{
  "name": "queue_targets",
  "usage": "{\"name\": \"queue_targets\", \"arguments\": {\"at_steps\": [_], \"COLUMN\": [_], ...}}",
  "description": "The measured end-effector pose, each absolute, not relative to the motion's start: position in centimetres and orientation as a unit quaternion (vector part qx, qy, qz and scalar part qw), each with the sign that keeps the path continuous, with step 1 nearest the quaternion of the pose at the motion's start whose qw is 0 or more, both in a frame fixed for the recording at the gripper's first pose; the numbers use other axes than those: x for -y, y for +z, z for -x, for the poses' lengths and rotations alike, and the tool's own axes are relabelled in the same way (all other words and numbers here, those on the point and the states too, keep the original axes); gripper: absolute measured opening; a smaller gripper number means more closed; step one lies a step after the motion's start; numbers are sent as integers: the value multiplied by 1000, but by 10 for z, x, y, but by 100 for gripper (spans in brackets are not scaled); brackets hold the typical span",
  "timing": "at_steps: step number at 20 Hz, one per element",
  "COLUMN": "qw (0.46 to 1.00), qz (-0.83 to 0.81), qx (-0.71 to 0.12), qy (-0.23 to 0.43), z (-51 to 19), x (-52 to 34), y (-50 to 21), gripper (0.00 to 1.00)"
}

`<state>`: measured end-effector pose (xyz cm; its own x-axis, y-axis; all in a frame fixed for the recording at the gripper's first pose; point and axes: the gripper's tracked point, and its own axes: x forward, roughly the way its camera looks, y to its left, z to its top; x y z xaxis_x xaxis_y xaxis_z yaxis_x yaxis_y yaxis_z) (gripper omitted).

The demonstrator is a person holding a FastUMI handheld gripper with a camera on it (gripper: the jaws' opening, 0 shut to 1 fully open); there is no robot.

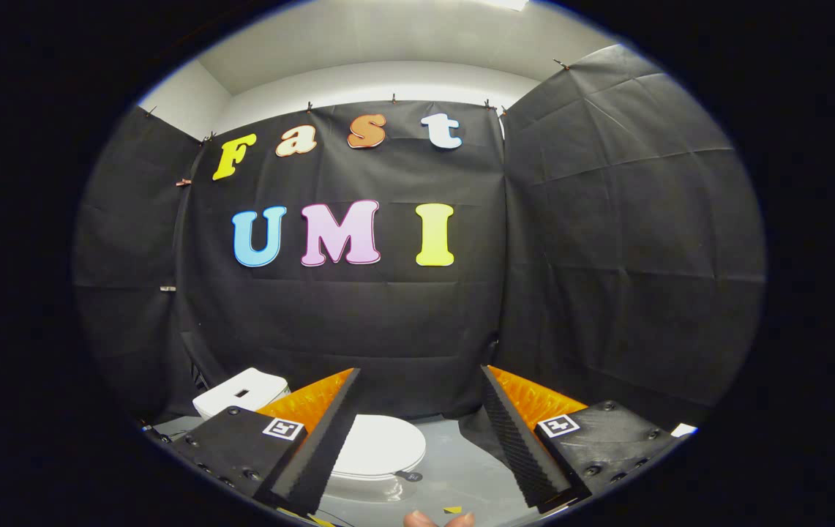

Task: Open the toilet lid.

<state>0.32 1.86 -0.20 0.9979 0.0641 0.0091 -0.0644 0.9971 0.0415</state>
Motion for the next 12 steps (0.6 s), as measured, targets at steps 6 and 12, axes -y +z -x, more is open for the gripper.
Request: {"name": "queue_targets", "arguments": {"at_steps": [6,12], "qw": [998,997], "qz": [-37,-31], "qx": [15,43], "qy": [49,50], "z": [-7,-21], "x": [-25,-19], "y": [-4,-10], "gripper": [100,100]}}
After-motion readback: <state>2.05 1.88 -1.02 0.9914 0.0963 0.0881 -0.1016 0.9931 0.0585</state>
